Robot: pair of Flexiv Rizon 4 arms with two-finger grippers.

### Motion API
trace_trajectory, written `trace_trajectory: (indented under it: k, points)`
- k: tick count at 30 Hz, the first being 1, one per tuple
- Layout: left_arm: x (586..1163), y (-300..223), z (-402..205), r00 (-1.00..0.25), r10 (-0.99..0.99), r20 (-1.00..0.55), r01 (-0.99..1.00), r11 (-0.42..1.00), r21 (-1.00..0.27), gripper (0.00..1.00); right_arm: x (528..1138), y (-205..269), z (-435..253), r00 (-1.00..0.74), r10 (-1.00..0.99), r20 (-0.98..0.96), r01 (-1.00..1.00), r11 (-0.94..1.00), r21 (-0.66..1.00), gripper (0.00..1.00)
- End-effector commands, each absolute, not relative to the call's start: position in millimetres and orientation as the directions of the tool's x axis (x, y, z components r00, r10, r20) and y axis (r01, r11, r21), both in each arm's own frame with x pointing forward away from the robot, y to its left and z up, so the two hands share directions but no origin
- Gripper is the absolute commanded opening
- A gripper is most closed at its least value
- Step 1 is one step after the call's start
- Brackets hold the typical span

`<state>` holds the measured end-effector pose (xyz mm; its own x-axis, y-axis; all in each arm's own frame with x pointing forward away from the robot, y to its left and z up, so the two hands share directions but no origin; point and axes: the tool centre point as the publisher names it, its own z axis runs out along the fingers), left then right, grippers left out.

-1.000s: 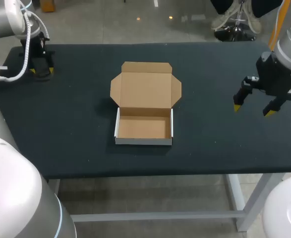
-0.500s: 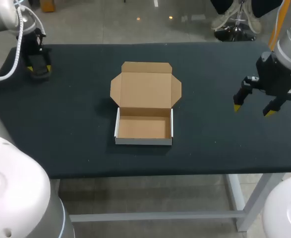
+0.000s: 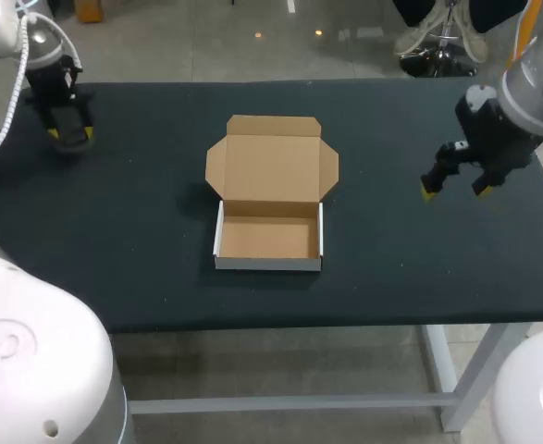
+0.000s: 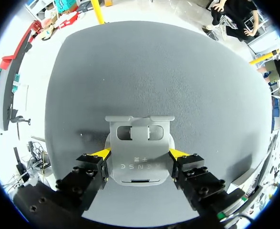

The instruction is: Assemble the packaging by folding the flat box into shape, placing the metal phone stand inside, and closing the box properly

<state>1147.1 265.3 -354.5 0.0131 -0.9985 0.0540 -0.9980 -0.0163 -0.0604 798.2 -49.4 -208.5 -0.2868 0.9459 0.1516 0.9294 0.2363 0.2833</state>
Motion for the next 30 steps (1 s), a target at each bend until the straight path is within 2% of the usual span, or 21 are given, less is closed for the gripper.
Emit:
trace_trajectory:
  k: [1, 13, 28, 30]
  points:
    - [1114.7, 261.0, -340.8, 0.011, -0.999, 0.045, -0.985, -0.019, -0.172, 0.0, 791.5, -49.9, -215.8, -0.559, 0.814, 0.157, 0.788, 0.463, 0.405, 1.0]
    - [1075.7, 248.6, -323.9, -0.015, -0.999, 0.047, -0.981, 0.006, -0.193, 0.0, 786.5, -47.7, -219.3, -0.814, 0.566, 0.133, 0.54, 0.652, 0.532, 1.0]
    - [1041.2, 234.7, -309.2, -0.024, -0.999, 0.025, -0.978, 0.019, -0.206, 0.0, 786.8, -47.5, -219.1, -0.826, 0.547, 0.137, 0.529, 0.667, 0.525, 1.0]
    - [1037.9, 233.6, -308.7, -0.022, -1.0, 0.023, -0.978, 0.017, -0.206, 0.0, 791.5, -42.9, -220.1, -0.864, 0.498, 0.071, 0.452, 0.709, 0.541, 1.0]
